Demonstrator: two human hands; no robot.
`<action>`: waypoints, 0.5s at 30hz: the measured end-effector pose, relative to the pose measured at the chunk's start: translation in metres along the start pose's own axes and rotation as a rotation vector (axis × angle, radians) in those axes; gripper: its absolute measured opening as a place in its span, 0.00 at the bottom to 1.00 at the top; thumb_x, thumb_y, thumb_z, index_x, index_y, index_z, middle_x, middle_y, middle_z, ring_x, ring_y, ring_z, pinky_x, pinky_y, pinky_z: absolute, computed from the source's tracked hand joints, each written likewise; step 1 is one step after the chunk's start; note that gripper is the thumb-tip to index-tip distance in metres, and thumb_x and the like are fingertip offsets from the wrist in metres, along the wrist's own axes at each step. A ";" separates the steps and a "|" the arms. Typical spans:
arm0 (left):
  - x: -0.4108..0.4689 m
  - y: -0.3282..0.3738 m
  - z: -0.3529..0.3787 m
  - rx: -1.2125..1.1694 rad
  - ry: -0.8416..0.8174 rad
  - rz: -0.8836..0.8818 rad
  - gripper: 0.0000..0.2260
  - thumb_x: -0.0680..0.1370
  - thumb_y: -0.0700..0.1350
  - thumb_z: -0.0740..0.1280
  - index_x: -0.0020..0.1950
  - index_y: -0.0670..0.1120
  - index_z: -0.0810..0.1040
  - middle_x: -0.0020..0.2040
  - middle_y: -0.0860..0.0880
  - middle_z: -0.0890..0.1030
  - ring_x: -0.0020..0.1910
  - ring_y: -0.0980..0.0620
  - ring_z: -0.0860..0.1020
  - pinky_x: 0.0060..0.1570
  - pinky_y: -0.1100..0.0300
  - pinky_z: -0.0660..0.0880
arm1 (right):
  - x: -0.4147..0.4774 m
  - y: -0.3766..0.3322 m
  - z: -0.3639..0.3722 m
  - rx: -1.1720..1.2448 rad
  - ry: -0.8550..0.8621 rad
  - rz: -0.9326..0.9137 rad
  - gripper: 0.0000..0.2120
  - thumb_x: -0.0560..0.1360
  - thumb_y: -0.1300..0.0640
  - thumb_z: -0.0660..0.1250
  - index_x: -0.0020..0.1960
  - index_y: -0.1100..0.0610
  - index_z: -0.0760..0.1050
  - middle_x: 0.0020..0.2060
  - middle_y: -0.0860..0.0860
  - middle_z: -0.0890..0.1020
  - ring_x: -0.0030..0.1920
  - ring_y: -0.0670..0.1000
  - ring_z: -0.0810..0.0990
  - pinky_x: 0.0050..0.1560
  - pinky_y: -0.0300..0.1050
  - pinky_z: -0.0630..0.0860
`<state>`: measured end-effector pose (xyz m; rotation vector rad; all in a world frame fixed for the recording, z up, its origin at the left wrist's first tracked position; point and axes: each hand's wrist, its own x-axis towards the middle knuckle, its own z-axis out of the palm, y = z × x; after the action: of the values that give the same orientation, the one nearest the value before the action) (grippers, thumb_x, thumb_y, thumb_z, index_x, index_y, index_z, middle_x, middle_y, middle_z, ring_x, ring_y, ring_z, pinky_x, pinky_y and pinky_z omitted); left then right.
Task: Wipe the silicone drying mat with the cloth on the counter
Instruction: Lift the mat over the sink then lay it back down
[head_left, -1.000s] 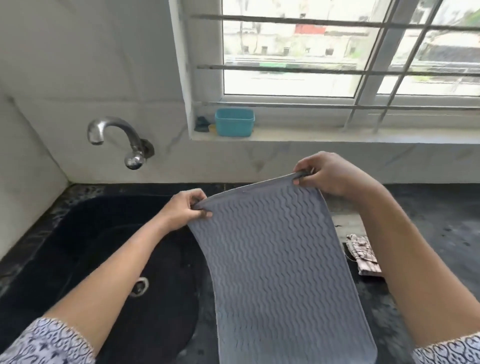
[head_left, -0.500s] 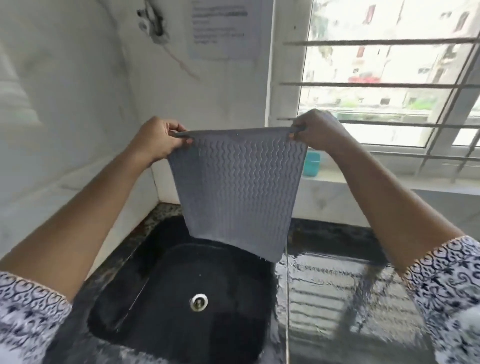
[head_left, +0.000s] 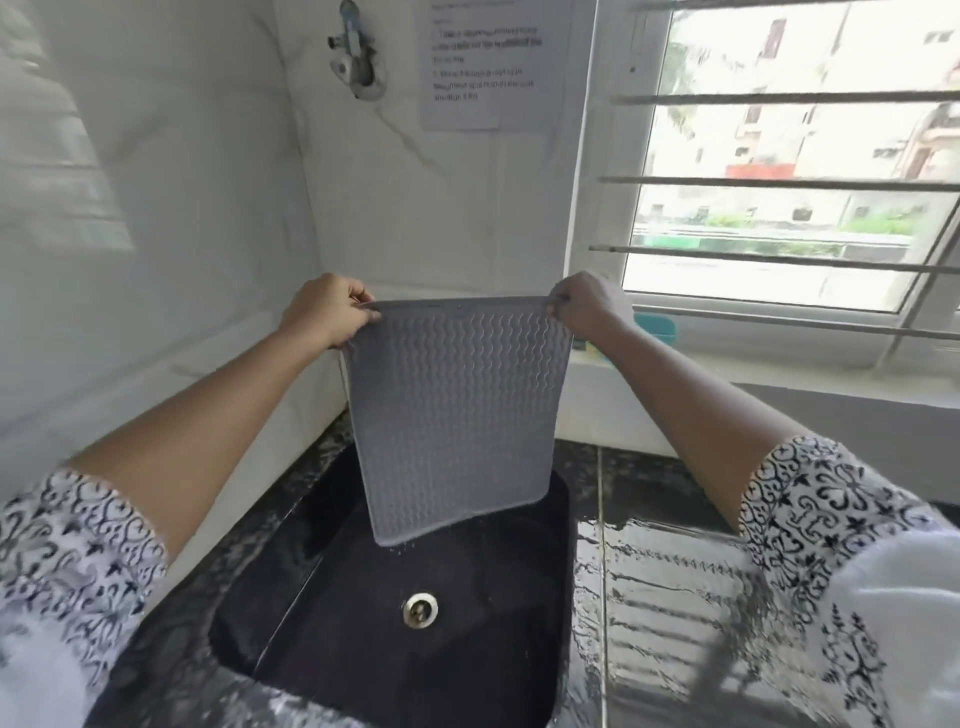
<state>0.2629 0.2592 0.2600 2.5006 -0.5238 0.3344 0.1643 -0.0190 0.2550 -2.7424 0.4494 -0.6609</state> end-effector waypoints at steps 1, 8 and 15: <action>-0.003 0.000 0.003 -0.002 0.003 0.002 0.09 0.73 0.45 0.73 0.51 0.44 0.82 0.48 0.43 0.83 0.45 0.43 0.80 0.44 0.54 0.78 | -0.002 0.001 0.002 0.002 0.020 0.001 0.08 0.75 0.54 0.67 0.51 0.53 0.82 0.47 0.53 0.82 0.47 0.55 0.79 0.41 0.42 0.70; -0.015 -0.004 0.018 0.143 0.082 0.045 0.09 0.74 0.46 0.71 0.54 0.48 0.83 0.53 0.44 0.83 0.53 0.42 0.79 0.46 0.58 0.71 | -0.010 0.013 0.010 -0.026 -0.003 0.004 0.07 0.74 0.52 0.67 0.50 0.52 0.82 0.45 0.53 0.82 0.47 0.57 0.79 0.40 0.44 0.72; -0.027 0.015 0.016 0.058 0.197 0.104 0.10 0.74 0.48 0.71 0.54 0.48 0.83 0.52 0.45 0.83 0.54 0.42 0.79 0.48 0.54 0.73 | -0.027 0.027 -0.011 0.057 0.066 0.038 0.09 0.74 0.52 0.68 0.51 0.52 0.82 0.48 0.52 0.83 0.47 0.54 0.79 0.43 0.44 0.74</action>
<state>0.2349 0.2467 0.2446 2.4662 -0.5709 0.6374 0.1297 -0.0357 0.2449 -2.6585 0.4889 -0.7446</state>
